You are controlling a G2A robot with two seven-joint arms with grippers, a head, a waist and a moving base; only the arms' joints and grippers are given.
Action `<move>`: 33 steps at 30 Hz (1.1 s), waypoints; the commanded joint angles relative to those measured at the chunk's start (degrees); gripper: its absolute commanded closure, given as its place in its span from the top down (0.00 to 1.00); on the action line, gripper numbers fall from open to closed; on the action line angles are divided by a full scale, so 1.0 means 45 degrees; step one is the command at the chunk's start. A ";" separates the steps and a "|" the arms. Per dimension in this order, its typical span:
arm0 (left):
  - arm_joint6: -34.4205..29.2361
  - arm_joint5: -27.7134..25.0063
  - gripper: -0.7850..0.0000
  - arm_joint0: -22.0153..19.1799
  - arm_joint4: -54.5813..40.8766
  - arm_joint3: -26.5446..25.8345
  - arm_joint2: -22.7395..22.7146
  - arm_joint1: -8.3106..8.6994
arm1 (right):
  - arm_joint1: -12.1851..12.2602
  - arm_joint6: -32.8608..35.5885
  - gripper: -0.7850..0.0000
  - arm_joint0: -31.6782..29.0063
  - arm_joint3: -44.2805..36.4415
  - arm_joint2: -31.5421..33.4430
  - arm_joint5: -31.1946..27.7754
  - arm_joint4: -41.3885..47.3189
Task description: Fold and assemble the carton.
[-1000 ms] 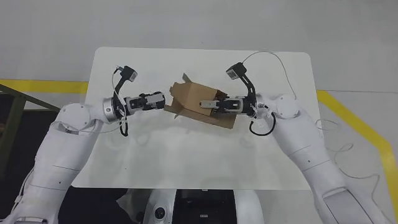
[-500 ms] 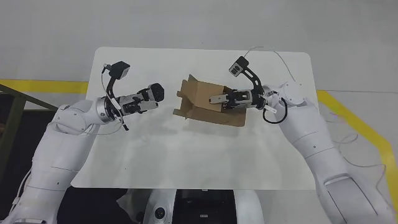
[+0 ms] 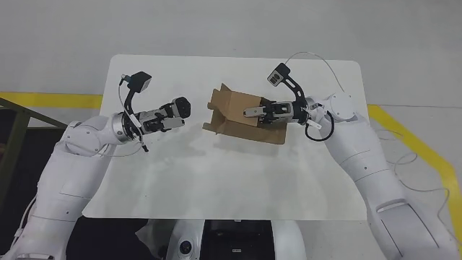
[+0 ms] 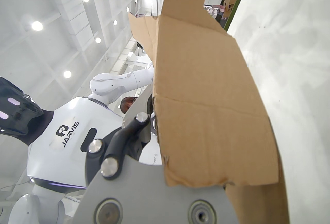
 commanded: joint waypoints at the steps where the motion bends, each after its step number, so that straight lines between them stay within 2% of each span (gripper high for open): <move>1: 0.0928 -0.0359 1.00 -0.0012 0.0609 -0.0060 -0.0196 -0.0026 | 0.0000 0.0000 0.00 0.0000 0.0000 0.0000 0.0000 0.0000; 5: 0.2812 -0.1534 1.00 -0.0110 0.2004 0.0347 -0.0256 -0.0171 | 0.0000 0.0000 0.00 0.0000 0.0000 0.0000 0.0000 0.0000; 9: 0.3722 -0.3215 1.00 -0.0528 0.3033 0.1190 0.0221 -0.0347 | 0.0000 0.0000 0.00 0.0000 0.0000 0.0000 0.0000 0.0000; 14: 0.4868 -0.3215 1.00 -0.1340 0.4768 0.1674 0.0720 -0.0610 | 0.0000 0.0000 0.00 0.0000 0.0000 0.0000 0.0000 0.0000; 21: 0.7493 -0.3215 1.00 -0.1346 0.9380 0.0743 0.1091 -0.0689 | 0.0000 0.0000 0.00 0.0000 0.0000 0.0000 0.0000 0.0000; 26: 1.1289 -0.3215 1.00 -0.1259 1.3305 0.0720 0.1925 -0.0398 | 0.0000 0.0000 0.00 0.0000 0.0000 0.0000 0.0000 0.0000; 33: 1.8655 -0.3215 1.00 -0.1836 1.9233 0.1798 0.3552 0.0388 | 0.0000 0.0000 0.00 0.0000 0.0000 0.0000 0.0000 0.0000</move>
